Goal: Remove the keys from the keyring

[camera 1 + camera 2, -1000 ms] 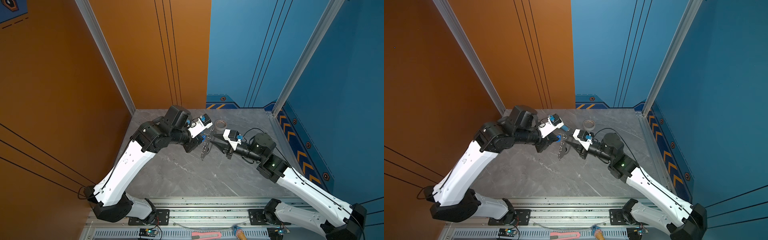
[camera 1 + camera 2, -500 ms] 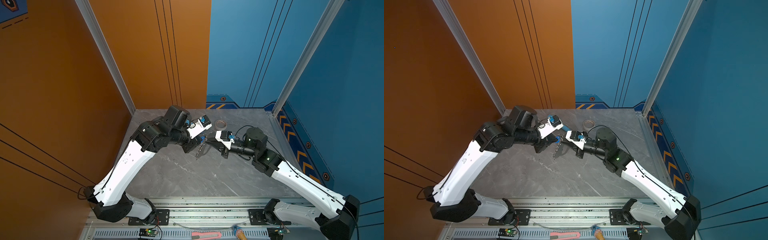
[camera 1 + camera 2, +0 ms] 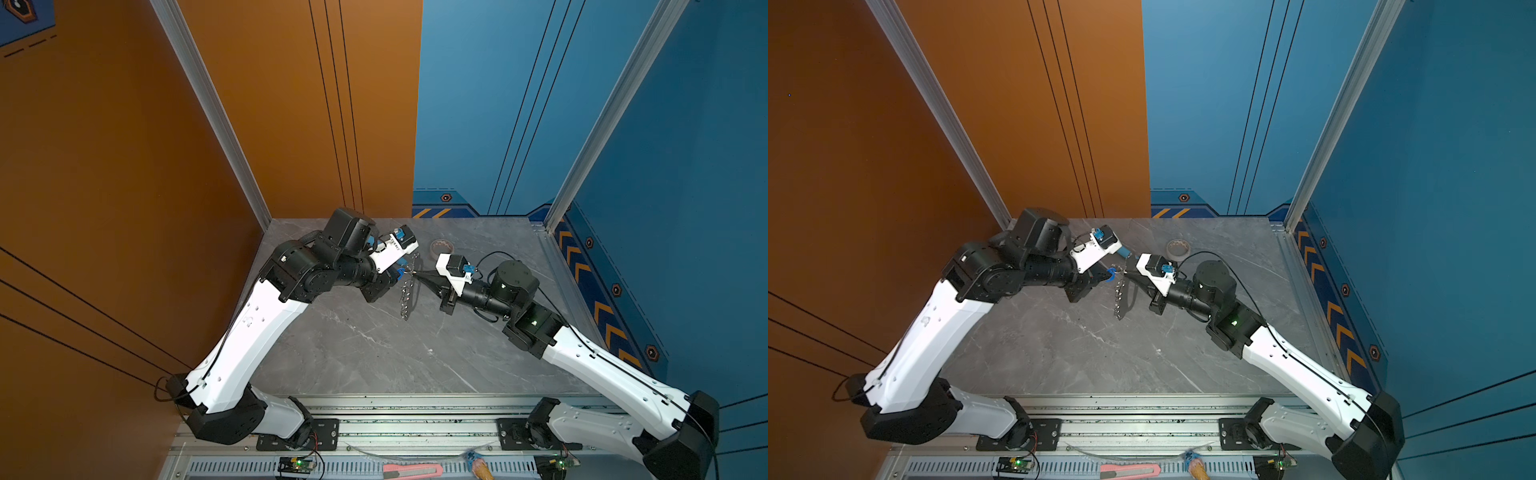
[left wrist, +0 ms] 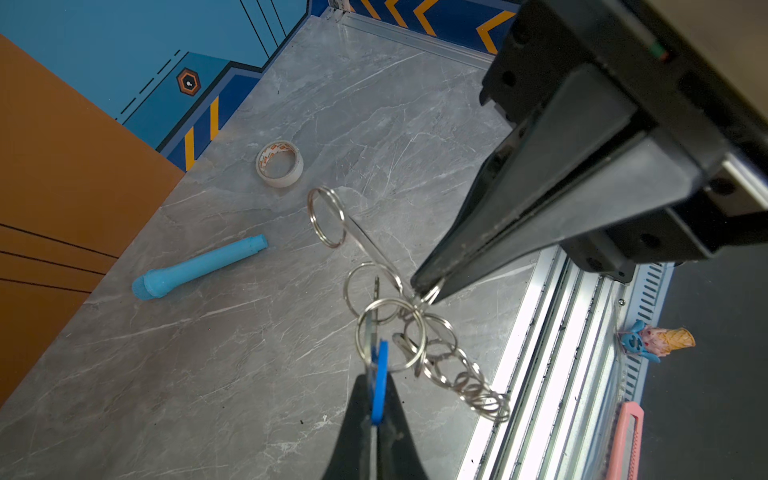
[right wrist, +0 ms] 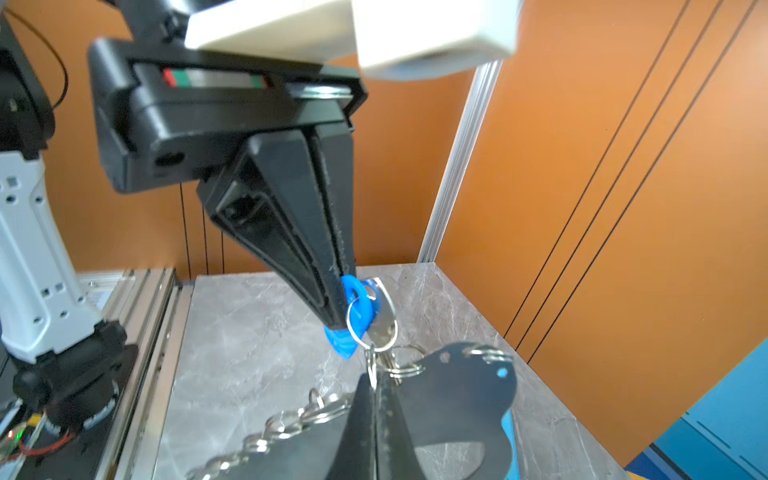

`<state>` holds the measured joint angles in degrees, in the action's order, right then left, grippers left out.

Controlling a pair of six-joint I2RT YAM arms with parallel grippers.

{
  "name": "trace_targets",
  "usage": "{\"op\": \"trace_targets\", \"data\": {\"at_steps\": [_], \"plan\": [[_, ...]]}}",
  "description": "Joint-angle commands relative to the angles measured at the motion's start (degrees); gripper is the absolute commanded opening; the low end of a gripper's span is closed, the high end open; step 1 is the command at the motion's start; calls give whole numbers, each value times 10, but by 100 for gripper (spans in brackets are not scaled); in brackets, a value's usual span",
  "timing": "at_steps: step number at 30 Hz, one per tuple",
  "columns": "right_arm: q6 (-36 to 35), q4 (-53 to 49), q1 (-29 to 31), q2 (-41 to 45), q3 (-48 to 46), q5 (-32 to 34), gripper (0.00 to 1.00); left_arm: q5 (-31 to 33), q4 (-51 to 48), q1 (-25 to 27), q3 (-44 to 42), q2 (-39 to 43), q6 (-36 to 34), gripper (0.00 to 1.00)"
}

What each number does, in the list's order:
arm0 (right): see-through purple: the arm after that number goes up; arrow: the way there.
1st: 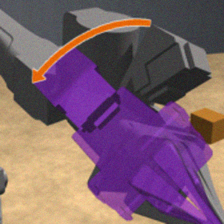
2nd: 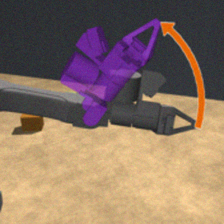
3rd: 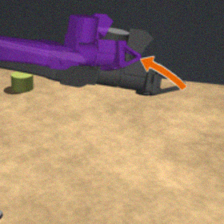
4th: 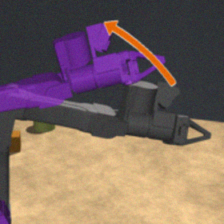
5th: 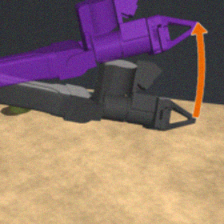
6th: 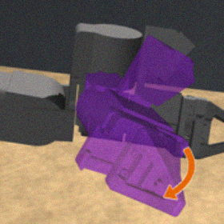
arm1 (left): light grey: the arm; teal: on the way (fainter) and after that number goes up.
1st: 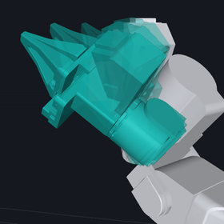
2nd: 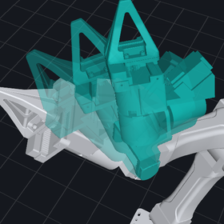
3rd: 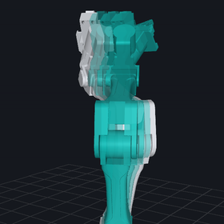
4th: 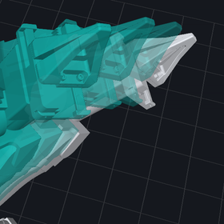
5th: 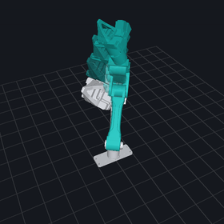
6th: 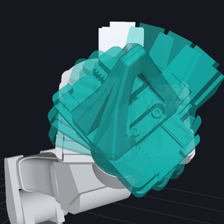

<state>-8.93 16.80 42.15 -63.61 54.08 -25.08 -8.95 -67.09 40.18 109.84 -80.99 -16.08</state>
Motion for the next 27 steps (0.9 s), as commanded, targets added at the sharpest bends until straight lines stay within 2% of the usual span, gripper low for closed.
{"op": "trace_targets", "data": {"at_steps": [1, 6, 8, 11, 17, 21, 27], "plan": [[123, 142, -5, 14, -25, 85, 0, 55, -22, -21, -19, 21, 34, 0], [283, 306, 7, -20, -49, 141, 0, 32, -21, -17, -40, 23, 51, 0], [311, 341, 22, -37, -45, 153, 0, 21, -20, -11, -45, 21, 54, 0], [310, 351, 52, -56, -41, 166, 0, 5, -17, 0, -37, 12, 55, 0], [371, 401, 58, -86, -60, 161, 0, -1, -11, 16, -27, 6, 52, 0], [365, 391, 58, -86, -77, 157, 1, 13, -11, 17, -22, 15, 44, 0], [306, 324, 53, -59, -92, 124, 5, 11, -12, 10, -3, 21, 30, 0]]}}
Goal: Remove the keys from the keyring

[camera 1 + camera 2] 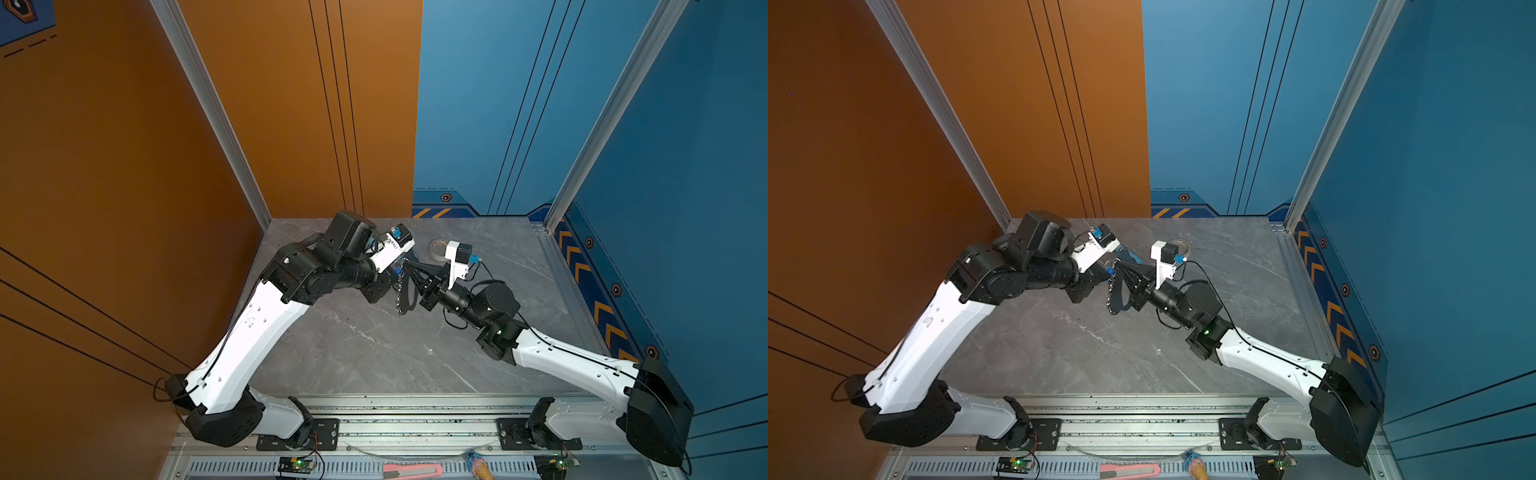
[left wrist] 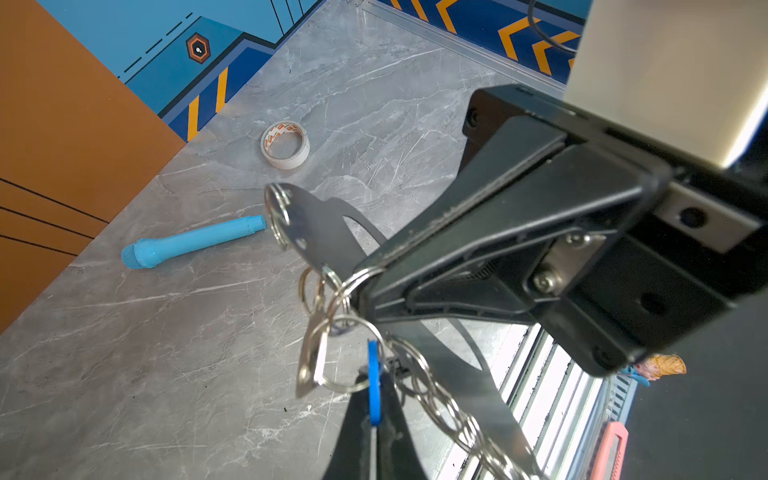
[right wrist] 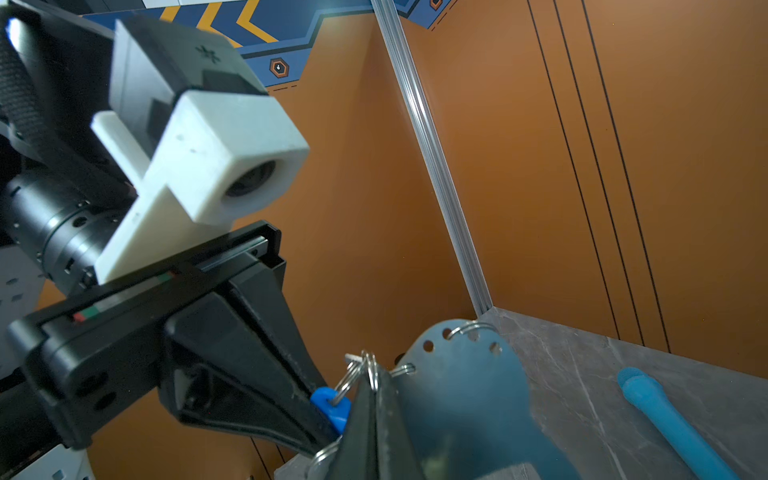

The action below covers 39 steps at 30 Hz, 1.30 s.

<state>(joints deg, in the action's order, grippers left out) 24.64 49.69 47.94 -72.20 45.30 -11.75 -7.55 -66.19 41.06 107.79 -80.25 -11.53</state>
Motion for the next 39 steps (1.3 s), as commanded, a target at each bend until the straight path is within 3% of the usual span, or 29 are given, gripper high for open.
{"op": "trace_targets", "data": {"at_steps": [1, 4, 11, 14, 20, 39], "plan": [[-40, -20, -6, 33, -3, -11, 8, -3, -21, 1, 18, 16, -16, 0], [-81, -68, -12, 42, 6, -36, 21, -13, -20, 1, 22, 17, -23, 0], [-207, -211, -18, 44, 61, -102, 22, -22, -21, -2, 27, 17, -38, 0], [-230, -241, -29, 47, 63, -125, 29, -27, -21, -4, 28, 18, -42, 0], [-313, -342, -41, 36, 103, -185, 29, -39, -21, -12, 26, 21, -46, 0], [-274, -304, -55, -3, 143, -247, 22, -57, -21, -23, 23, 18, -48, 0]]}}
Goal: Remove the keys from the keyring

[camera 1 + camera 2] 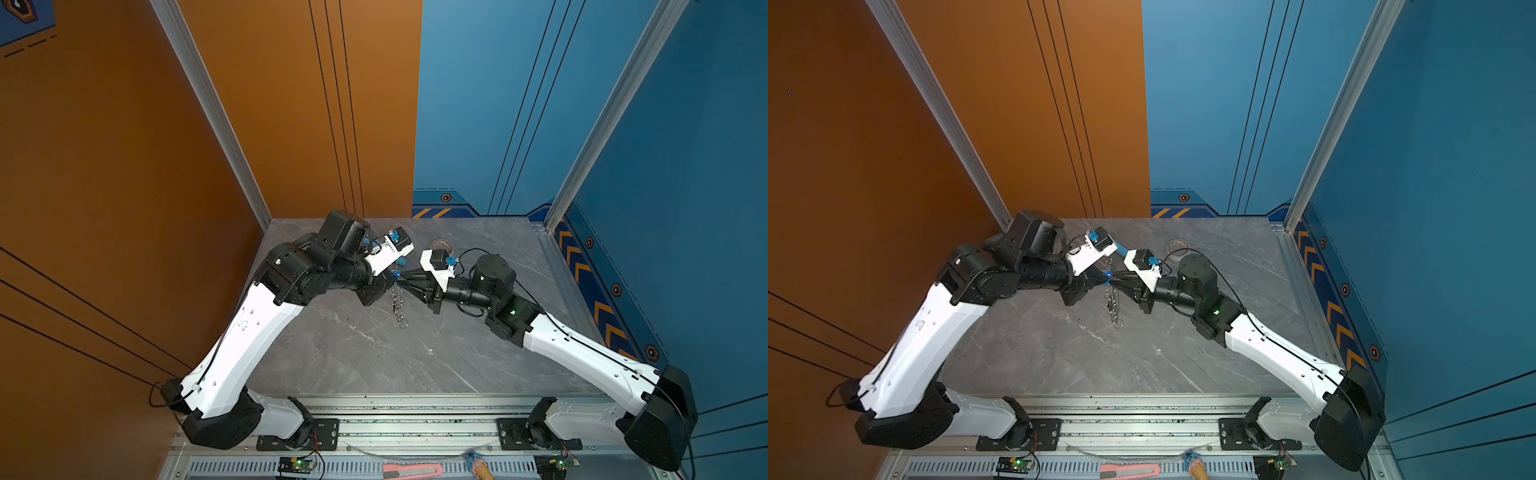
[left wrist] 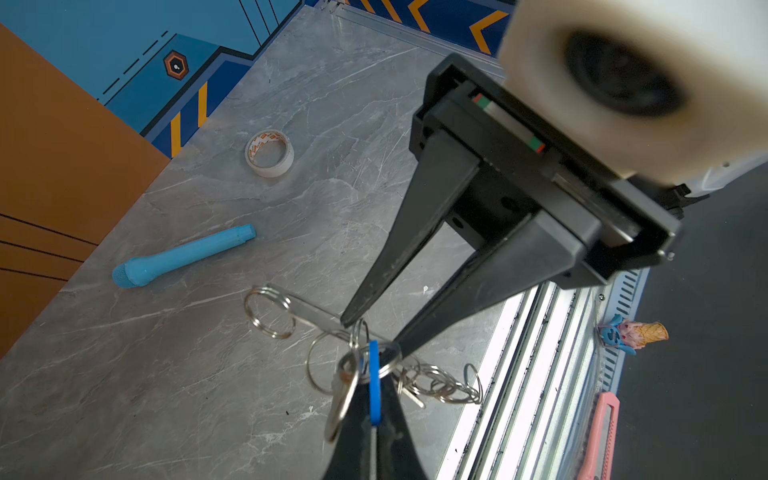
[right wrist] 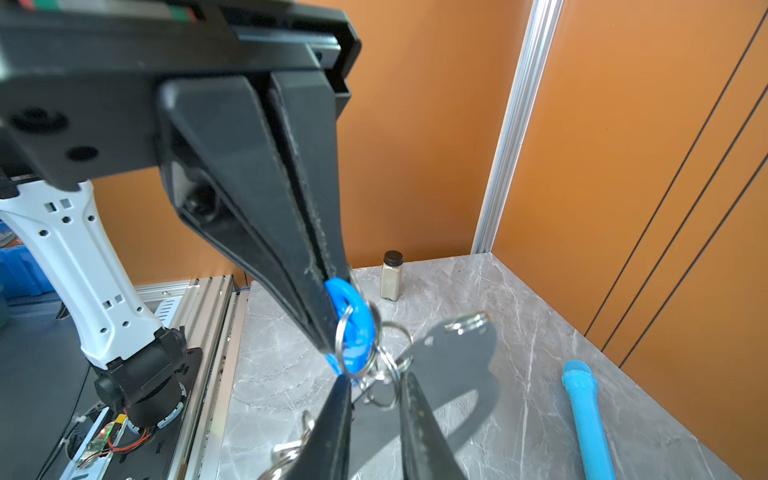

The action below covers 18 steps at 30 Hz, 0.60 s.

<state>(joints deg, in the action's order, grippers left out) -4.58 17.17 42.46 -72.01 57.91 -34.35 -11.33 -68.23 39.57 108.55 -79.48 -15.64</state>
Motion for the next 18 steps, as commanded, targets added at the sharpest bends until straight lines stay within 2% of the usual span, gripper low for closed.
{"op": "trace_targets", "data": {"at_steps": [1, 4, 8, 11, 18], "plan": [[19, 20, 1, -6, 18, -22, 20, -18, -1, -7, 15, 12, -7, 0], [19, 18, 2, -6, 16, -24, 16, -18, -2, -8, 15, 14, -6, 0], [16, 13, 3, -6, 17, -23, 4, -13, -2, -9, 14, 16, -6, 0], [16, 5, 2, -4, 18, -14, 0, -4, -2, -10, 16, 19, -8, 0], [30, -12, 3, 5, 15, 47, 0, 64, -6, -22, 12, 28, -9, 0]]}}
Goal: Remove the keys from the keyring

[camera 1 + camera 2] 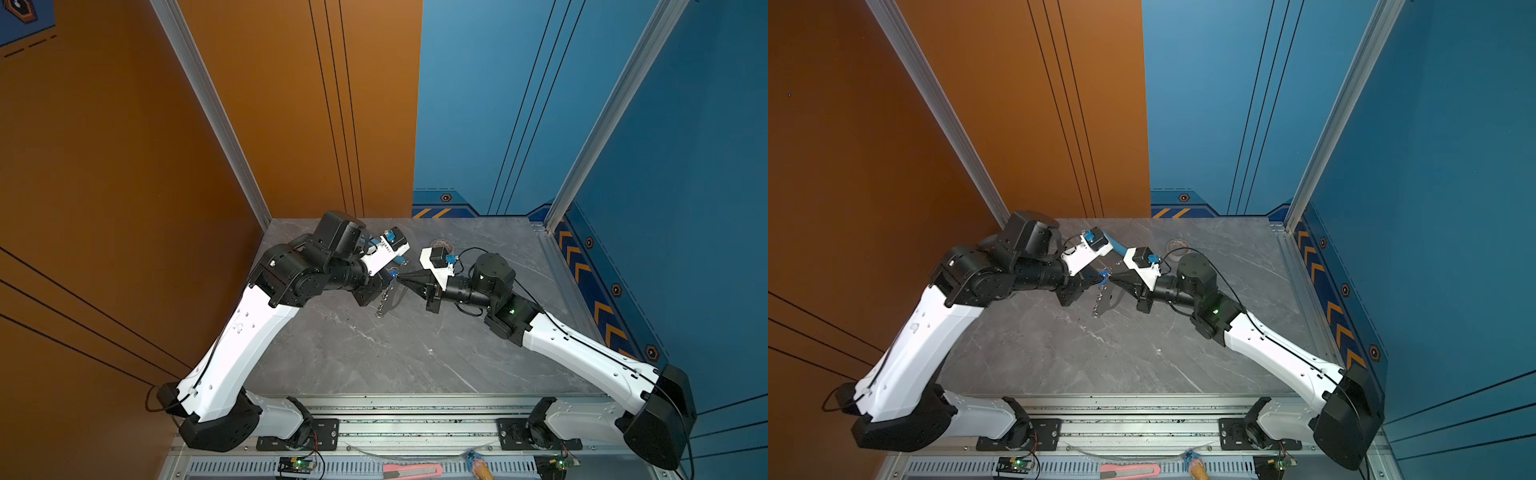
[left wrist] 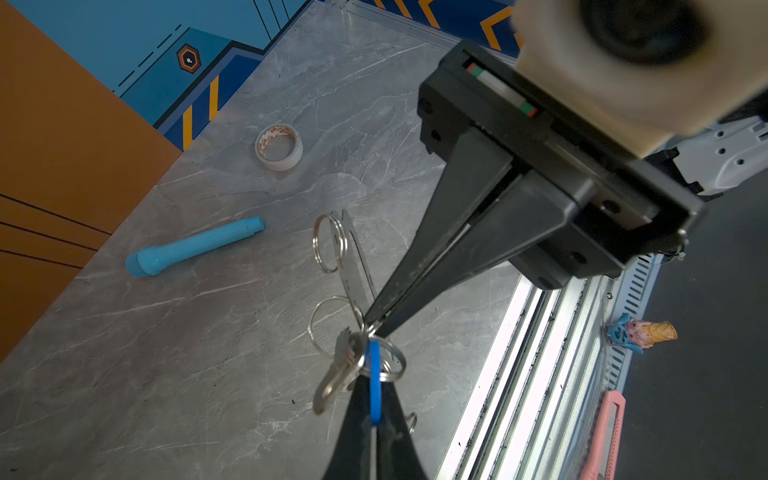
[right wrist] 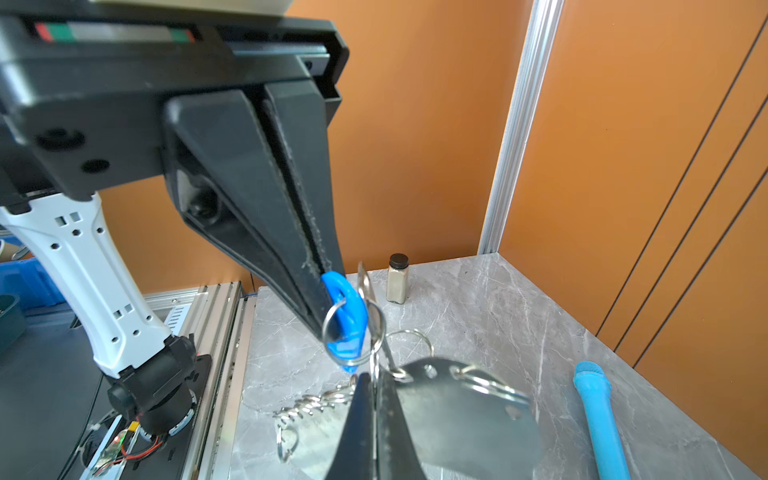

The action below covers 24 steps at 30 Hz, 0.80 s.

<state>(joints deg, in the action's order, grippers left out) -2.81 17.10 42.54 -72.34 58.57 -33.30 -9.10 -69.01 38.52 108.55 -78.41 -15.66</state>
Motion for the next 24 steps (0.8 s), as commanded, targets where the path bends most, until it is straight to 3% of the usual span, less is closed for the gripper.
{"op": "trace_targets", "data": {"at_steps": [1, 6, 12, 24], "plan": [[20, -7, 2, 11, 4, 52, 0, 55, 2, -14, 8, 21, -10, 0], [61, 51, 10, 27, -24, 130, 0, 88, -2, -29, -9, 26, -5, 0], [143, 161, 14, 33, -54, 163, 0, 91, -2, -42, -34, 26, 5, 0], [220, 273, 37, 20, -58, 196, 0, 29, -1, -50, -79, 23, 17, 0]]}}
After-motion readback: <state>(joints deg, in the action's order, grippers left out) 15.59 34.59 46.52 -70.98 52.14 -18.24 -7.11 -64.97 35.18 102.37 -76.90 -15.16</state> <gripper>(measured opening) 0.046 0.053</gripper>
